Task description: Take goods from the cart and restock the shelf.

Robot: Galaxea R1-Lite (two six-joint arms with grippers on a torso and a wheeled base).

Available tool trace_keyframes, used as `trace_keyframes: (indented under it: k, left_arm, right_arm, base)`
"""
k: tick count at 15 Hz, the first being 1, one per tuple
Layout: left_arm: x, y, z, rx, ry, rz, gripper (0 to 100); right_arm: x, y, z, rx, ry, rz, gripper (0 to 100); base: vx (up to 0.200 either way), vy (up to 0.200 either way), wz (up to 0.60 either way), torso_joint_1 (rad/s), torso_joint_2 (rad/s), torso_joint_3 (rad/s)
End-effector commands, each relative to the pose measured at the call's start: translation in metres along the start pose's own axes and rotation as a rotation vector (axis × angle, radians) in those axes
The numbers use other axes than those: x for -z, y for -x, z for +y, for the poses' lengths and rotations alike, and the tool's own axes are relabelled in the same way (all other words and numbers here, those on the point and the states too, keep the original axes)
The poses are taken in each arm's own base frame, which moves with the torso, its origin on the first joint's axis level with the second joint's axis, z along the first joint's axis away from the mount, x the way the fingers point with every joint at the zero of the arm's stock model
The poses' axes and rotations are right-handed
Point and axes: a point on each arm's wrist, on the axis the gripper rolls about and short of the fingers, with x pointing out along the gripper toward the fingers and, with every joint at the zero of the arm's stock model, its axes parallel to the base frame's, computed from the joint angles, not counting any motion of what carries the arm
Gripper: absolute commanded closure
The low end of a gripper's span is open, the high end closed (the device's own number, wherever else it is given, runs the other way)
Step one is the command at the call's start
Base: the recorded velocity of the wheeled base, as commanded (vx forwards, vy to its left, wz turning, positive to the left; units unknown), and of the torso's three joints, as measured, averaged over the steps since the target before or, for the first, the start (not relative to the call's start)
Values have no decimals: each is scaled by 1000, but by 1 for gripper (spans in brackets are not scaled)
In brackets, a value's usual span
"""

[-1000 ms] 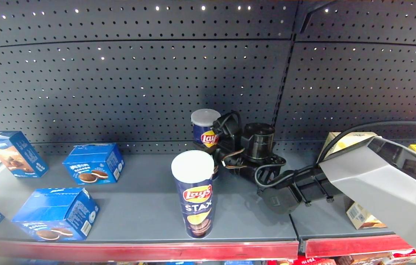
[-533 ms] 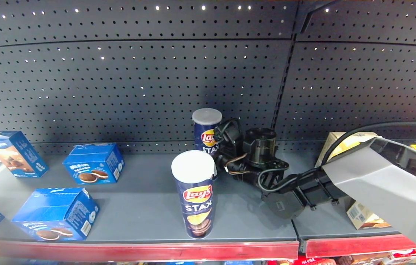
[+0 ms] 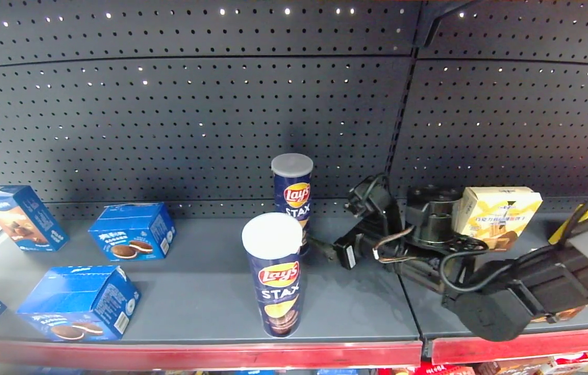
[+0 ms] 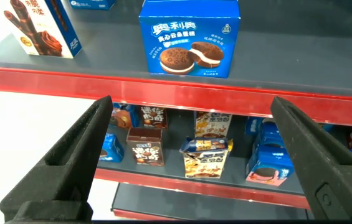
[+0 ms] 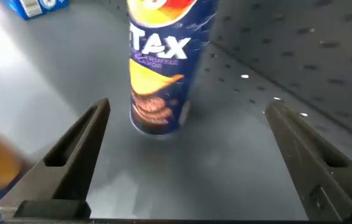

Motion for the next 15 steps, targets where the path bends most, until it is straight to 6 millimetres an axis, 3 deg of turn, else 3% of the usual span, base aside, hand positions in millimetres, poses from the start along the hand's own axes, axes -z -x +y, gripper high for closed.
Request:
trace_keyframes:
  k: [1,3,4,5,7,8,9,10,11,12,14,15]
  left_arm:
    - [0,0,0,-1,0,2,0]
    - [0,0,0,-1,0,2,0]
    - [0,0,0,-1,0,2,0]
    - [0,0,0,-1,0,2,0]
    - [0,0,0,-1,0,2,0]
    - [0,0,0,-1,0,2,0]
    - [0,0,0,-1,0,2,0]
    - [0,0,0,-1,0,2,0]
    - [0,0,0,-1,0,2,0]
    - [0,0,0,-1,0,2,0]
    - [0,0,0,-1,0,2,0]
    - [0,0,0,-1,0,2,0]
  right_arm:
    - [-39,54,-23,78,5,-88,0]
    - [-53,80,-38,137,9,-117,0]
    - [-66,114,-54,275,5,-126,0]
    - [-72,129,-60,337,5,-132,0]
    - [-86,195,-82,546,10,-174,0]
    - [-88,213,-84,596,13,-189,0]
    - [-84,254,-79,700,-20,-222,0]
    - [-84,254,-79,700,-20,-222,0]
    - [-69,302,-53,763,-85,-237,0]
    - [-64,328,-33,778,-109,-232,0]
    - [-54,361,-2,754,-228,-199,0]
    - [-32,382,21,713,-333,-103,0]
  base:
    - [0,0,0,0,0,0]
    - [0,0,0,0,0,0]
    - [0,0,0,0,0,0]
    - [0,0,0,0,0,0]
    - [0,0,0,0,0,0]
    - [0,0,0,0,0,0]
    - [0,0,0,0,0,0]
    - [0,0,0,0,0,0]
    - [0,0,0,0,0,0]
    - [0,0,0,0,0,0]
    - [0,0,0,0,0,0]
    - [0,0,0,0,0,0]
